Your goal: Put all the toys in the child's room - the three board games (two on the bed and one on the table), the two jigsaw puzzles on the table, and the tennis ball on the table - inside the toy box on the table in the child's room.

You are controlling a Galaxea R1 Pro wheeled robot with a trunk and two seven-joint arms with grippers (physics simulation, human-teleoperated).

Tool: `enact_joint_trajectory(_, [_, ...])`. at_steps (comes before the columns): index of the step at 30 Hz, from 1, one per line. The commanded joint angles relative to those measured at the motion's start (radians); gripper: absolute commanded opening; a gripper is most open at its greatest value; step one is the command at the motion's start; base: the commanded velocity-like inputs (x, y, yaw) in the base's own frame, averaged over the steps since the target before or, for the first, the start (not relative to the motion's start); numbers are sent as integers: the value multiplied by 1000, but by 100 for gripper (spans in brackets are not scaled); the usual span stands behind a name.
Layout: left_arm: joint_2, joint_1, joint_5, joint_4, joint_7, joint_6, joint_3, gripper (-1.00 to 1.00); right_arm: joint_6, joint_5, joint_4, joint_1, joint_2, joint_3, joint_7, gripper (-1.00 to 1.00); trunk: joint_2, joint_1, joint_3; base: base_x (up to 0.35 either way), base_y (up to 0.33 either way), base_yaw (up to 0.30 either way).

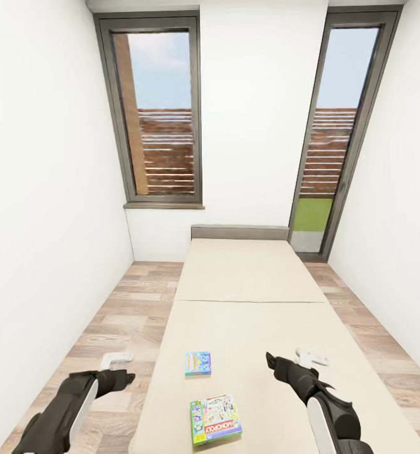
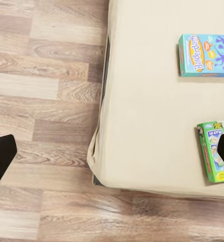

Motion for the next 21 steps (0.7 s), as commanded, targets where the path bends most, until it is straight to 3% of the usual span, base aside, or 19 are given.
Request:
enact_joint_trajectory(1, [0, -4, 0, -1, -5, 8, 2, 100, 4, -12, -2, -1, 0, 0, -8, 100, -2, 1, -2, 0, 0, 0])
enact_joint_trajectory(6, [2, -13, 0, -2, -6, 13, 6, 100, 5, -15, -5, -3, 0, 2, -11, 100, -2, 1, -2, 0, 0, -56])
enact_joint_trajectory(12, [4, -15, 0, -2, -17, 14, 8, 100, 6, -16, -5, -3, -2, 1, -11, 100, -2, 1, -3, 0, 0, -207])
enact_joint_trajectory(21, [5, -16, -3, -2, -106, 17, 6, 100, 7, -17, -5, -3, -3, 1, -11, 100, -2, 1, -6, 0, 0, -264])
